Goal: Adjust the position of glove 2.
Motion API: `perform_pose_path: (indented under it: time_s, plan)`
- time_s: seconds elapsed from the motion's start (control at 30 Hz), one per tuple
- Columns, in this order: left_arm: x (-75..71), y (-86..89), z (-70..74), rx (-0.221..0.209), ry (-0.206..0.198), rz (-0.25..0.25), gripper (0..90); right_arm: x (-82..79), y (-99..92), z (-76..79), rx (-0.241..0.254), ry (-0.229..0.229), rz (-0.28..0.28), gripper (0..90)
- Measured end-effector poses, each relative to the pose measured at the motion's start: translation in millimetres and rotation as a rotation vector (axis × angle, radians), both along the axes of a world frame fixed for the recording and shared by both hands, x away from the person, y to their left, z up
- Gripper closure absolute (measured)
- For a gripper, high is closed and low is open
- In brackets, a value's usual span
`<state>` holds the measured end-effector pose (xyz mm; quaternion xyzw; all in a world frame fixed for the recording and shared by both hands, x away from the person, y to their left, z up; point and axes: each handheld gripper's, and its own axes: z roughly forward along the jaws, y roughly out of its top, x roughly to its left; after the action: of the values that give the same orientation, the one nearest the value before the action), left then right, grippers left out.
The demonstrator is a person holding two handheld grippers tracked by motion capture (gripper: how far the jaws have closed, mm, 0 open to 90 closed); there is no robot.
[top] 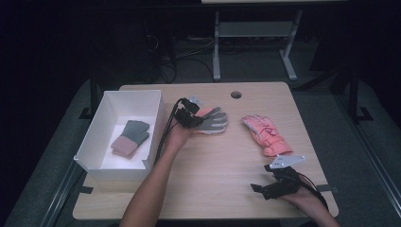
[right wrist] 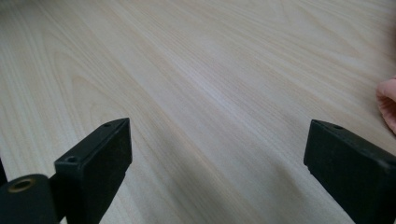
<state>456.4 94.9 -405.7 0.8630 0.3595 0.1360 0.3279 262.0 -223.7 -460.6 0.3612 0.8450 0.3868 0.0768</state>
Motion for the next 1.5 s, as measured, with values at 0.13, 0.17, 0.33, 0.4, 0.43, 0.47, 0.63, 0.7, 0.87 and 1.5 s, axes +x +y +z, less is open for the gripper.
perform_pose_path:
  time_s: [0.13, 0.17, 0.33, 0.4, 0.43, 0.47, 0.63, 0.7, 0.87, 1.5]
  plan:
    - [15.3, 1.8, -6.3, -0.010, 0.022, 0.021, 89.9, -0.1, 0.5, 0.1, 0.000, 0.004, 0.000, 7.2]
    - [17.0, 1.2, -7.8, -0.010, 0.026, 0.024, 89.9, -0.4, 1.0, 0.0, -0.001, 0.006, 0.000, 7.2]
    - [23.3, 0.8, -19.4, 0.025, 0.053, 0.029, 89.9, -1.6, -0.4, 0.2, 0.001, 0.003, 0.003, 7.2]
    - [24.5, 1.8, -22.5, 0.025, 0.069, 0.032, 89.9, -1.9, -1.1, 0.3, -0.001, 0.004, 0.000, 7.2]
    - [24.8, 2.1, -24.4, 0.025, 0.081, 0.030, 90.0, -1.9, -1.4, 0.4, 0.002, 0.005, 0.000, 7.2]
    - [24.6, 2.3, -25.5, 0.021, 0.085, 0.028, 90.0, -1.2, -1.8, 0.1, 0.000, 0.001, 0.000, 7.2]
    - [18.4, 0.4, -26.8, -0.003, 0.109, 0.005, 90.0, -0.9, -1.2, -0.2, 0.000, 0.007, -0.001, 7.2]
    - [12.6, -1.5, -26.1, -0.012, 0.122, -0.010, 90.0, -1.1, -1.2, 0.0, -0.002, 0.005, 0.004, 7.2]
    - [-2.4, -7.6, -27.5, -0.036, 0.136, -0.048, 90.0, -0.9, -0.6, 0.1, -0.002, 0.001, 0.008, 7.2]
    - [-69.4, -32.9, -26.4, -0.075, 0.195, -0.217, 90.0, -1.7, -0.7, 0.7, -0.002, -0.003, 0.007, 7.3]
